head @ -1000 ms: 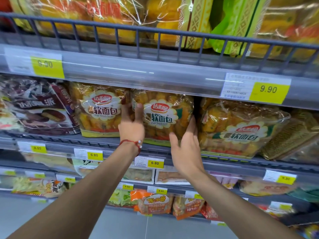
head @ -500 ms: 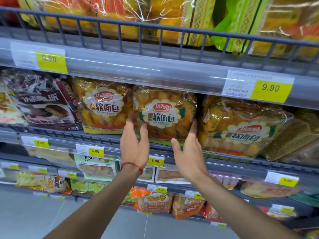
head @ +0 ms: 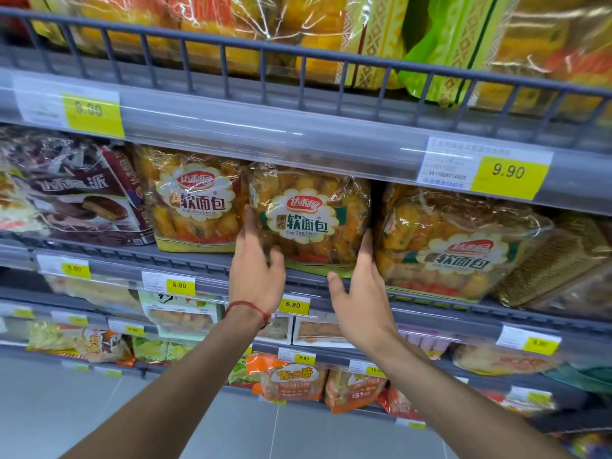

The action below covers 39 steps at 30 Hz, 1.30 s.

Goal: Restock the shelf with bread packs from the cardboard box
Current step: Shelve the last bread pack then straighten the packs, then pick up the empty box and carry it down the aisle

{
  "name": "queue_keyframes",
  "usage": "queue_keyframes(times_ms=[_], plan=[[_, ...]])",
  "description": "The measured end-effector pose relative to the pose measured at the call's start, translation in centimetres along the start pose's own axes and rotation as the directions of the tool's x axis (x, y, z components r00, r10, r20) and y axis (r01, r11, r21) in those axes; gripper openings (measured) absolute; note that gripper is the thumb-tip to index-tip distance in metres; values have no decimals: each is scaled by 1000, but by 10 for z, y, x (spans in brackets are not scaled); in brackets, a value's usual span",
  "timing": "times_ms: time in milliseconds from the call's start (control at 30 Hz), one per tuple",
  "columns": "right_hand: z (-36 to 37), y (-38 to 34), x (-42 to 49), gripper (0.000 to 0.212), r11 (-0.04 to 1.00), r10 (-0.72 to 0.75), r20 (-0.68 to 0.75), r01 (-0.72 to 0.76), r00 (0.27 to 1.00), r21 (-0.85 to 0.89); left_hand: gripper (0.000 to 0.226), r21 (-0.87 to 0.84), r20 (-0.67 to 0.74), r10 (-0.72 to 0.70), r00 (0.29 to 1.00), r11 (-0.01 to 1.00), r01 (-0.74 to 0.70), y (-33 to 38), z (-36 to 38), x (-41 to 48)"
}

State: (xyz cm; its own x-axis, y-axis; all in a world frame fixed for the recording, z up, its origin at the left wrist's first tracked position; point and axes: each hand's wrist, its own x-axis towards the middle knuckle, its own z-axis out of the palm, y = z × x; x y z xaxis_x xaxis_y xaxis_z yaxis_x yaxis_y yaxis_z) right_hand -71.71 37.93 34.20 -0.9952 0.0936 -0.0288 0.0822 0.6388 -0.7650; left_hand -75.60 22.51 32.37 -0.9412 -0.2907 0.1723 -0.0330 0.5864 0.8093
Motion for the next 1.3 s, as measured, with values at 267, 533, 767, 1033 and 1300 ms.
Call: queue_keyframes(times_ms=[267, 533, 767, 1033, 1300], plan=[[1, -1, -35, 55, 987, -61, -110, 76, 992, 141, 63, 40, 22, -36, 999, 999, 35, 5, -23, -43], [-35, -3, -93, 33, 963, -119, -46, 126, 992, 237, 44, 95, 100, -112, 989, 990, 102, 51, -49, -124], [-82, -6, -158, 28, 948, -195, 95, 162, 976, 275, 39, 116, 38, -181, 983, 978, 175, 108, -81, -221], [-97, -9, -268, 25, 939, -289, 388, 180, 875, 293, 39, 168, -21, -359, 933, 919, 357, 139, -130, -353], [-82, -7, -380, 30, 959, -257, 571, 135, 780, 248, 40, 205, -73, -517, 853, 829, 520, 104, -195, -490]])
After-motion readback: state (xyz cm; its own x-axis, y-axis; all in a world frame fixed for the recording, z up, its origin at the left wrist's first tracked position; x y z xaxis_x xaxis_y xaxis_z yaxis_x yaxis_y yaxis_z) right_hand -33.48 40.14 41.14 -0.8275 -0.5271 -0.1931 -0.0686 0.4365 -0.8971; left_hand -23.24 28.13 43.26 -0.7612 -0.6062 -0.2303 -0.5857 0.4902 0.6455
